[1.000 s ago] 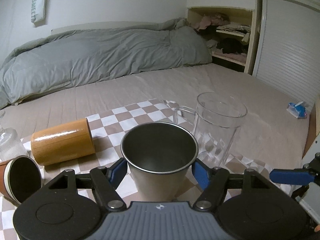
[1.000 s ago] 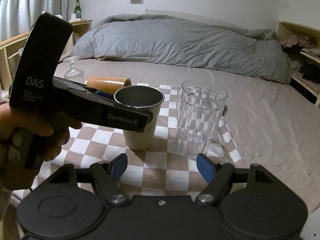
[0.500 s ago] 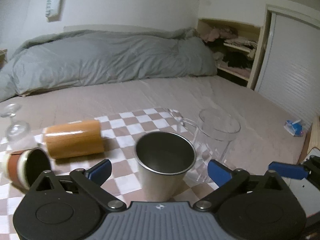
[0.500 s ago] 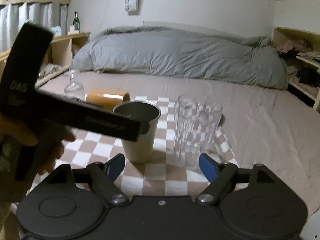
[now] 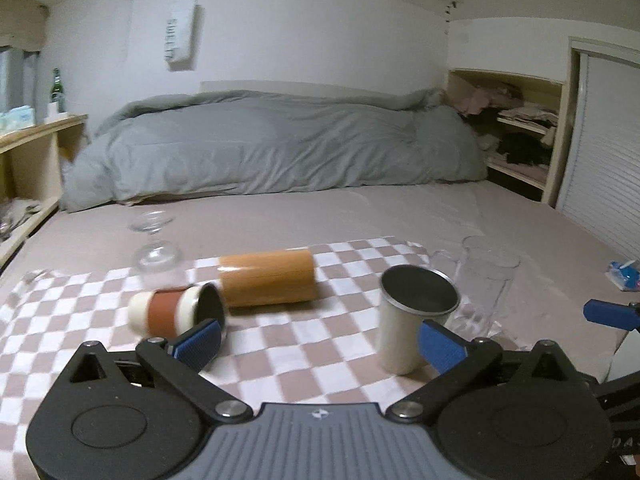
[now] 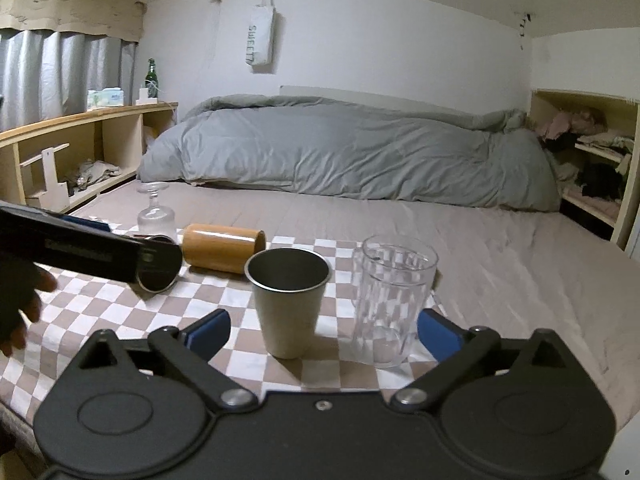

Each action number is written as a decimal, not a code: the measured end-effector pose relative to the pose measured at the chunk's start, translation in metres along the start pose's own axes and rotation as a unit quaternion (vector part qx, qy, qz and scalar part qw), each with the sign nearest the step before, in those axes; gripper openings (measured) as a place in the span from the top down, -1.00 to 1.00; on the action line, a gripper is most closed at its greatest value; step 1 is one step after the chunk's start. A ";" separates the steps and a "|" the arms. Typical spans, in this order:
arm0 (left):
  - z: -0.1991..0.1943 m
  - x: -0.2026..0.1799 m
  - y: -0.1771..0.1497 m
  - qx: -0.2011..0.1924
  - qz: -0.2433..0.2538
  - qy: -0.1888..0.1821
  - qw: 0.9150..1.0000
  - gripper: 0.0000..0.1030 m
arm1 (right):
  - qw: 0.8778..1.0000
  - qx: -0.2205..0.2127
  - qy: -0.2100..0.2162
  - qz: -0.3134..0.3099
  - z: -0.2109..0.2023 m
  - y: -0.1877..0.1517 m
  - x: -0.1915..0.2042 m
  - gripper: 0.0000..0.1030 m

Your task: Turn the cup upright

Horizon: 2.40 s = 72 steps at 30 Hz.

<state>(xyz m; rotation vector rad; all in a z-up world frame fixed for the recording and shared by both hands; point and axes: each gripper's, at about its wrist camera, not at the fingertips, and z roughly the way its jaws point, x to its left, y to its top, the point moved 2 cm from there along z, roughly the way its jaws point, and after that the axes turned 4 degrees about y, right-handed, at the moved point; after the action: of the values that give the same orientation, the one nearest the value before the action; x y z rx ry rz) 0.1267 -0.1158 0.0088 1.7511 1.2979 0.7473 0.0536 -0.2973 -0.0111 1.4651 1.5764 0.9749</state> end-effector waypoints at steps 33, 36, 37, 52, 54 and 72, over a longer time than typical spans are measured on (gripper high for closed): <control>-0.077 0.049 -0.062 -0.065 -0.010 0.097 0.993 -1.00 | 0.998 -0.052 -0.037 0.021 -0.035 -0.032 0.035 -1.00; -0.080 0.052 -0.064 -0.067 -0.009 0.101 0.993 -1.00 | 0.998 -0.057 -0.036 0.007 -0.034 -0.030 0.041 -1.00; -0.080 0.053 -0.065 -0.068 -0.008 0.103 0.992 -1.00 | 0.998 -0.057 -0.035 0.005 -0.034 -0.030 0.043 -1.00; -0.085 0.055 -0.067 -0.072 -0.007 0.108 0.992 -1.00 | 0.998 -0.051 -0.027 0.004 -0.031 -0.030 0.045 -1.00; -0.085 0.055 -0.067 -0.070 -0.007 0.107 0.992 -1.00 | 0.998 -0.051 -0.025 0.003 -0.032 -0.031 0.045 -1.00; -0.081 0.051 -0.066 -0.070 -0.006 0.103 0.992 -1.00 | 0.998 -0.052 -0.021 0.003 -0.032 -0.032 0.047 -1.00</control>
<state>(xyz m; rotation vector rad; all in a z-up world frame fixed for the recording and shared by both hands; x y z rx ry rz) 0.0430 -0.0367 -0.0085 1.5856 1.3551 1.0090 0.0084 -0.2533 -0.0277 1.4111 1.4700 1.0079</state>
